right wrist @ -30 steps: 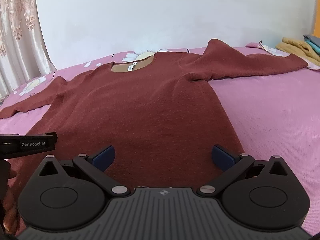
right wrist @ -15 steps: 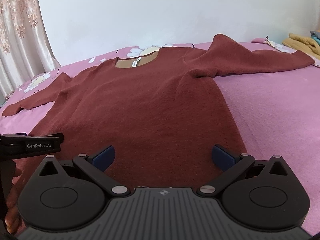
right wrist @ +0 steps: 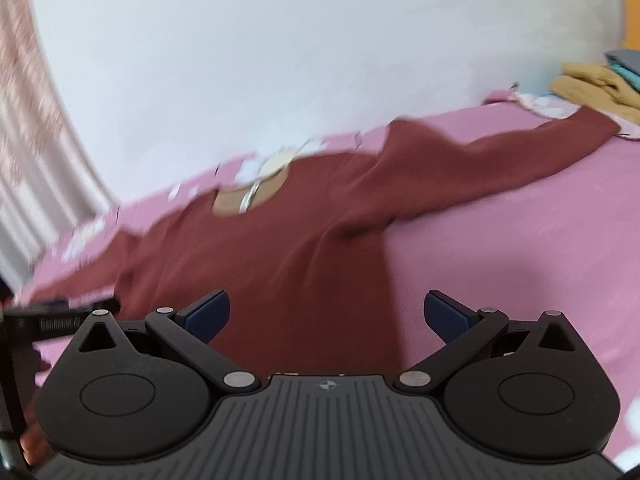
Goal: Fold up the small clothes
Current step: 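Reach the right gripper to the sweater sleeve cuff and grasp it, then carry the held sleeve across the sweater body toward the collar, release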
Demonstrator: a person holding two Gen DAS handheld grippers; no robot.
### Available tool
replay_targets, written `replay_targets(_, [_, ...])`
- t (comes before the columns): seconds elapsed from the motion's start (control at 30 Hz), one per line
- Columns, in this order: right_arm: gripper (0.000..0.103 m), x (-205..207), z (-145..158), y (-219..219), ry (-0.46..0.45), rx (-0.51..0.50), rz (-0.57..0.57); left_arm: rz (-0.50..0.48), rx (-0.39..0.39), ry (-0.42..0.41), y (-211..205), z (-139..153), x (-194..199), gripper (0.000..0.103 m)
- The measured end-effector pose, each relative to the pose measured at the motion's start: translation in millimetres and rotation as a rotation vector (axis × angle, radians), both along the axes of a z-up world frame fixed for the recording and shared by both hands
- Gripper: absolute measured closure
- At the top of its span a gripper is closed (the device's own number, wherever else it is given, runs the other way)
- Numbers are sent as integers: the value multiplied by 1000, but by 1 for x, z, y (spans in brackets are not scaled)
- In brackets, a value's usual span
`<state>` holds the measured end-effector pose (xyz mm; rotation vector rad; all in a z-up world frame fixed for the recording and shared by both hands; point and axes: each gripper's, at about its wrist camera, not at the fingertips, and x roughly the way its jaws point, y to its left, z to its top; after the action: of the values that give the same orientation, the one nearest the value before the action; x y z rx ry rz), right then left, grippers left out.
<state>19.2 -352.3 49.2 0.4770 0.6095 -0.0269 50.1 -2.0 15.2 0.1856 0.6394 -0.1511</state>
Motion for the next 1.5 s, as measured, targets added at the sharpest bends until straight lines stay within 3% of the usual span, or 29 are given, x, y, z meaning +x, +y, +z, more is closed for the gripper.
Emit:
replay_targets(0.13, [3,11,-1,-45,-23,72,-83,9,-13,2,-2,-3,18,0])
replay_targets(0.2, [14,18,-7,-71,-16,112,-146,23,-13,14,0,-12,26,0])
replay_targets(0.27, [34,23,-15,-94,-4,142,-202,40,-11,45,4,-27,36,0])
replay_targets(0.3, [38,25,-18,-106,2,150,-237,44,-13,61,6,-34,39,0])
replay_targets(0.4, [38,33,-30,-139,32,140,-369,69,-42,137,17,-58,50,0])
replay_targets(0.5, [37,42,-44,-166,51,142,-466,80,-133,126,30,-54,52,0])
replay_targets(0.63, [36,55,-67,-196,82,167,-539,75,-98,124,22,-57,51,0])
replay_targets(1.03, [32,94,-93,-239,-30,283,-545,81,-102,119,23,-58,50,0])
replay_targets(1.1, [50,99,-97,-246,-18,309,-546,83,-103,118,23,-58,50,0])
replay_targets(1.13, [72,101,-101,-251,3,327,-547,84,-104,118,23,-58,50,0])
replay_targets(1.17, [87,102,-104,-253,12,340,-547,84,-104,117,23,-58,50,0])
replay_targets(1.23, [88,97,-102,-255,-19,332,-528,87,-104,116,23,-58,50,0])
replay_targets(1.37, [89,72,-90,-262,-189,364,-523,97,-104,114,24,-58,50,0])
replay_targets(1.5, [85,71,-106,-271,-107,418,-549,107,-105,112,25,-57,50,0])
